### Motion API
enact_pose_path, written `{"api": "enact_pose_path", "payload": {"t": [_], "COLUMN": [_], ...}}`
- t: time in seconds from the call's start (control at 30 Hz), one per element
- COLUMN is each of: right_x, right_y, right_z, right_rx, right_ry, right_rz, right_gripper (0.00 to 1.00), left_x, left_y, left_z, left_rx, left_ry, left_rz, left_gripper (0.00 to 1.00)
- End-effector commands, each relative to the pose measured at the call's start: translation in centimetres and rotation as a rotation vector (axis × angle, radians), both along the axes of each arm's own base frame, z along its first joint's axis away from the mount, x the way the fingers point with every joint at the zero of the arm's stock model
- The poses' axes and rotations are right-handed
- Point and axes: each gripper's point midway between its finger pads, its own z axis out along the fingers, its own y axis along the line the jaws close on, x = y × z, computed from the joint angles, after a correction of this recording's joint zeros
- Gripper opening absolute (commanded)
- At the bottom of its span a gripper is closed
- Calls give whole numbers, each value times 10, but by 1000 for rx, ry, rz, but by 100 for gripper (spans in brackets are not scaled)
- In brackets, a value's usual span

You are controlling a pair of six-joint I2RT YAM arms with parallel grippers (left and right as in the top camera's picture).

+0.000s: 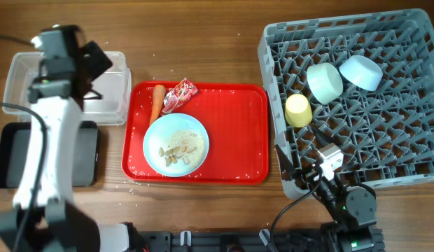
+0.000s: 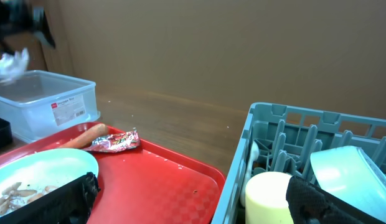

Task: Sort waste into correct bins and load items into the dishwasher rack
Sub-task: 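Pick the strawberry candy wrapper with the left gripper, drop in clear bin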

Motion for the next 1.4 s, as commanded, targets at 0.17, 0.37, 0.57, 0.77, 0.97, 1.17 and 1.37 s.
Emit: {"api": "enact_pose_path", "payload": {"t": [0.17,0.37,0.57,0.77,0.97,1.17,1.37], "right_x": [0,0,0,0,0,0,0], "right_y": [-1,-1,-1,-1,-1,-1,-1], "right_z": [1,1,1,1,1,0,0], "right_rx": [13,13,13,13,13,12,12], "right_ry": [0,0,0,0,1,3,3], "right_rz": [-6,-6,-6,-6,-6,-6,-6], "right_gripper": [100,100,100,100,100,100,100], "left_x": [6,-11,-4,3,3,21,21], "left_y": [-20,1,-16,-149,-197,-216,-225], "left_z": [-14,-18,-19,-14,-64,-125,-157], "left_rx": [-63,43,-46,-131,208,233,220], "left_ry": [61,133,100,65,237,288,331], "left_rz": [-111,9,-24,-689,-748,-769,-858], "left_gripper": [100,64,44,68,86,96,91]}}
